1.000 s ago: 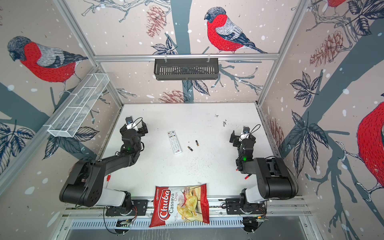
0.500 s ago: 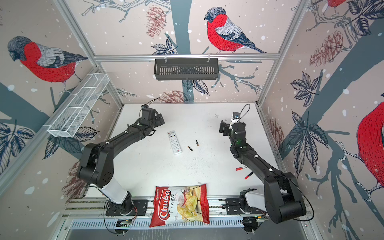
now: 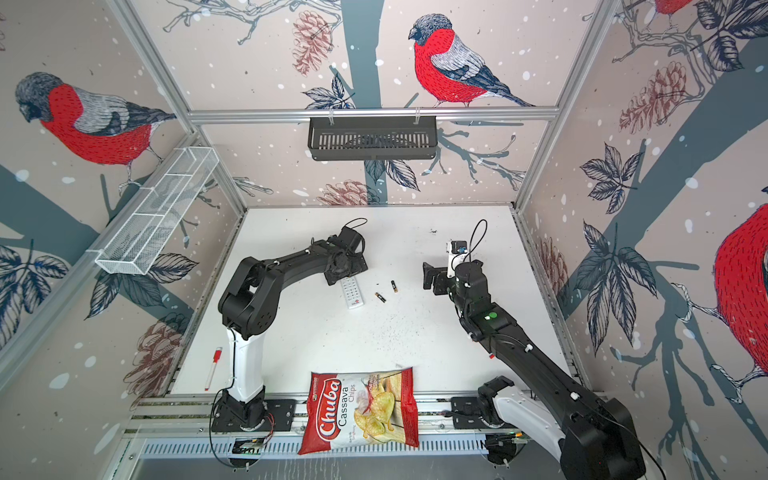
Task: Load the batteries into the remote control
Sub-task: 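Grasp the white remote with the left gripper while the right gripper approaches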
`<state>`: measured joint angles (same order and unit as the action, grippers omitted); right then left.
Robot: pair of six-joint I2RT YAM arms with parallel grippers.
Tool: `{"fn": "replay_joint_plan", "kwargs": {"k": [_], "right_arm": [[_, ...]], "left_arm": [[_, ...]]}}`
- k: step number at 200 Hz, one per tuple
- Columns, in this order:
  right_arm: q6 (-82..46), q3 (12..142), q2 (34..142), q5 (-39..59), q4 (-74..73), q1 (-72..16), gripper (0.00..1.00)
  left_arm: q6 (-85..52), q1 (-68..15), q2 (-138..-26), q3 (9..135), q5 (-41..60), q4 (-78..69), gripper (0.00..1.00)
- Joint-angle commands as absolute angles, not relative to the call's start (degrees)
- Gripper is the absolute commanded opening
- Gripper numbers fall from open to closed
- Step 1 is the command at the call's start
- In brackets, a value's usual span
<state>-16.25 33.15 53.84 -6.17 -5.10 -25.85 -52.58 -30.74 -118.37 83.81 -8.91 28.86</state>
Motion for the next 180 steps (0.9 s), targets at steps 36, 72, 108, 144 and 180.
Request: {"fn": "replay_joint_plan", "kwargs": {"k": [36, 72, 108, 144, 180], "right_arm": [[-13.2, 32.3, 52.2, -1.9, -4.4, -26.2, 0.99], [-13.6, 32.1, 52.4, 1.5, -5.9, -26.5, 1.00], [-13.4, 32.4, 53.7, 1.8, -6.2, -26.7, 0.99], [-13.4, 32.0, 54.1, 1.9, -6.7, -26.8, 0.99], [-13.6, 32.1, 54.8, 2.8, -6.9, -26.9, 1.00]], "left_arm": [[-55.1, -32.0, -121.0, 88.6, -9.6, 36.9, 0.94], [-55.4, -33.0, -121.4, 88.2, -10.0, 38.8, 0.92], [-55.3, -33.3, -121.7, 88.0, -11.0, 41.7, 0.86], [-54.8, -33.4, -120.4, 85.9, -10.9, 41.0, 0.62], [-53.1, -33.4, -118.4, 83.1, -9.7, 37.0, 0.52]]}}
